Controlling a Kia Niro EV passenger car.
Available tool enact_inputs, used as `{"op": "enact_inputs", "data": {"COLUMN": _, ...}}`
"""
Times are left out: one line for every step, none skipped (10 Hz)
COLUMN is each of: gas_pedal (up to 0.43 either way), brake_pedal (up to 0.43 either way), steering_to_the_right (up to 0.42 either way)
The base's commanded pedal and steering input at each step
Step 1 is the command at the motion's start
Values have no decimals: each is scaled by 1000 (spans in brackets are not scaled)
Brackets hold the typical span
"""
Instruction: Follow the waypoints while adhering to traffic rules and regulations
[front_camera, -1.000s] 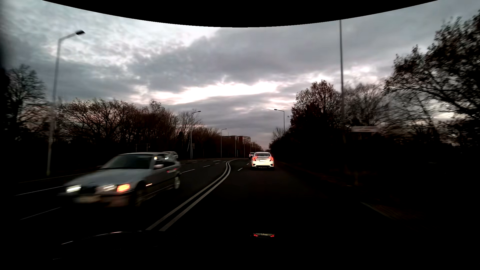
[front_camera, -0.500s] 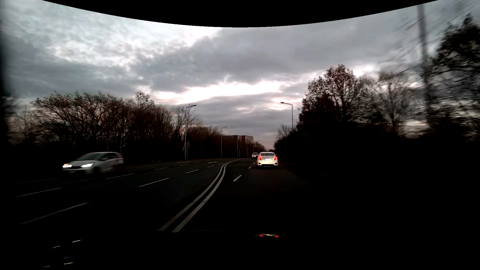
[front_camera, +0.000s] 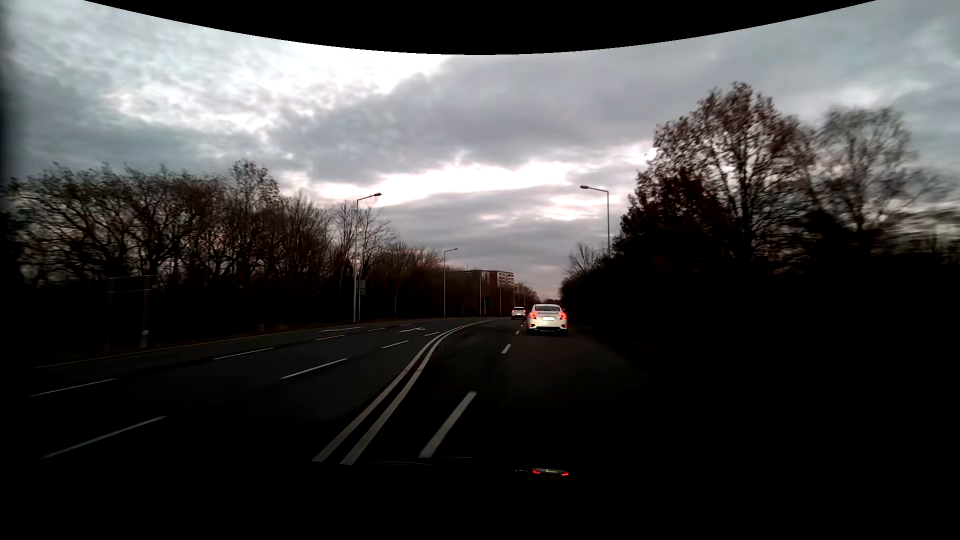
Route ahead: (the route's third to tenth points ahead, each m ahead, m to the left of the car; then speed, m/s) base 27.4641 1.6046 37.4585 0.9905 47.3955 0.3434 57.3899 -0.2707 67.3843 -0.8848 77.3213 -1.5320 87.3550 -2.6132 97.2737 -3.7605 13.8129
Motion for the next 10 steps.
{"op": "enact_inputs", "data": {"gas_pedal": 157, "brake_pedal": 0, "steering_to_the_right": -12}}
{"op": "enact_inputs", "data": {"gas_pedal": 157, "brake_pedal": 0, "steering_to_the_right": -12}}
{"op": "enact_inputs", "data": {"gas_pedal": 157, "brake_pedal": 0, "steering_to_the_right": -12}}
{"op": "enact_inputs", "data": {"gas_pedal": 169, "brake_pedal": 0, "steering_to_the_right": -12}}
{"op": "enact_inputs", "data": {"gas_pedal": 169, "brake_pedal": 0, "steering_to_the_right": -10}}
{"op": "enact_inputs", "data": {"gas_pedal": 169, "brake_pedal": 0, "steering_to_the_right": -8}}
{"op": "enact_inputs", "data": {"gas_pedal": 169, "brake_pedal": 0, "steering_to_the_right": -5}}
{"op": "enact_inputs", "data": {"gas_pedal": 169, "brake_pedal": 0, "steering_to_the_right": -2}}
{"op": "enact_inputs", "data": {"gas_pedal": 177, "brake_pedal": 0, "steering_to_the_right": -1}}
{"op": "enact_inputs", "data": {"gas_pedal": 177, "brake_pedal": 0, "steering_to_the_right": 0}}
